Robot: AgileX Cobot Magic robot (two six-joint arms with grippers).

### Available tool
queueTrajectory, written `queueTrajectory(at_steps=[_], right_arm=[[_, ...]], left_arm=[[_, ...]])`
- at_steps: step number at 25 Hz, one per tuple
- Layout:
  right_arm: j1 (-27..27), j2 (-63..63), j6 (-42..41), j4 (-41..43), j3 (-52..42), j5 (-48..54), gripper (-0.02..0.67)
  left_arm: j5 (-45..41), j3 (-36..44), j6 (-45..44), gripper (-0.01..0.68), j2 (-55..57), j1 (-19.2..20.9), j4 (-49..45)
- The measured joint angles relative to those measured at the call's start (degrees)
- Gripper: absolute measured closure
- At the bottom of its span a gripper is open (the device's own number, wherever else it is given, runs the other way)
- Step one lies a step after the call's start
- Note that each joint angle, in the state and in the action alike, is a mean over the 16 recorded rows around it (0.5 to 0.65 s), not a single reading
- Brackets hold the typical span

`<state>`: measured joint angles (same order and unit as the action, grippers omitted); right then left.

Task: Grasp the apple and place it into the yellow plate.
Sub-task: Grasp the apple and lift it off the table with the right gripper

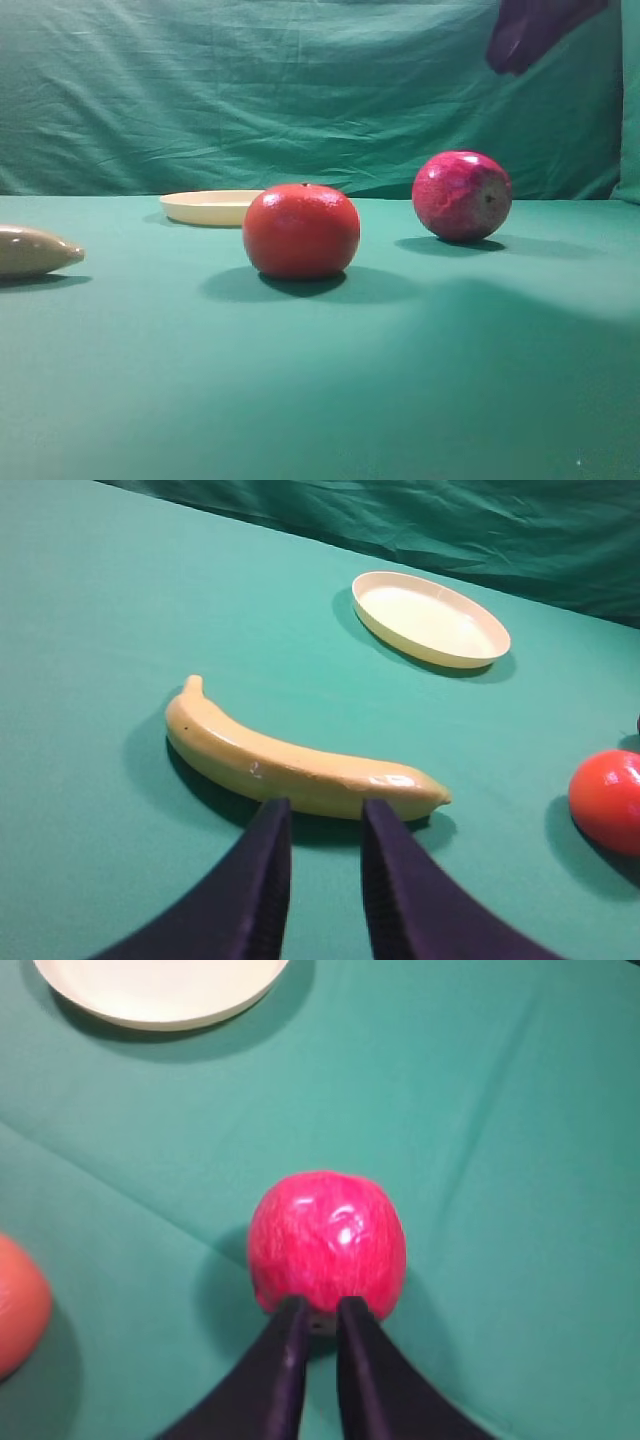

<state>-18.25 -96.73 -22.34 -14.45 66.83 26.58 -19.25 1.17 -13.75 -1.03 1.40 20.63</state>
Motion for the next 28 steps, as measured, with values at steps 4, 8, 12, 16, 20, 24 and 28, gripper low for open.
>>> queueTrajectory(at_steps=[4,8,12,16,20,24,28], right_arm=[[0.0,-3.9,0.0,-0.7,2.0,-0.2,0.015],[0.0,-8.3,0.0,-1.3,4.3,-0.1,0.002],[0.0,-12.4,0.0,-1.7,6.5,0.5,0.02],[0.0,-15.5,0.0,-1.8,8.5,1.4,0.053],[0.0,-17.2,-0.2,-1.9,9.9,2.7,0.088],[0.0,-17.6,-0.4,-2.4,12.0,4.6,0.124],[-0.5,-17.6,-0.7,-3.8,16.0,5.6,0.141]], left_arm=[[0.0,0.0,0.0,0.516,0.0,0.0,0.0],[0.0,0.0,0.0,0.516,0.0,0.0,0.0],[0.0,0.0,0.0,0.516,0.0,0.0,0.0],[0.0,0.0,0.0,0.516,0.0,0.0,0.0],[0.0,0.0,0.0,0.516,0.0,0.0,0.0],[0.0,0.0,0.0,0.516,0.0,0.0,0.0],[0.0,0.0,0.0,0.516,0.0,0.0,0.0]])
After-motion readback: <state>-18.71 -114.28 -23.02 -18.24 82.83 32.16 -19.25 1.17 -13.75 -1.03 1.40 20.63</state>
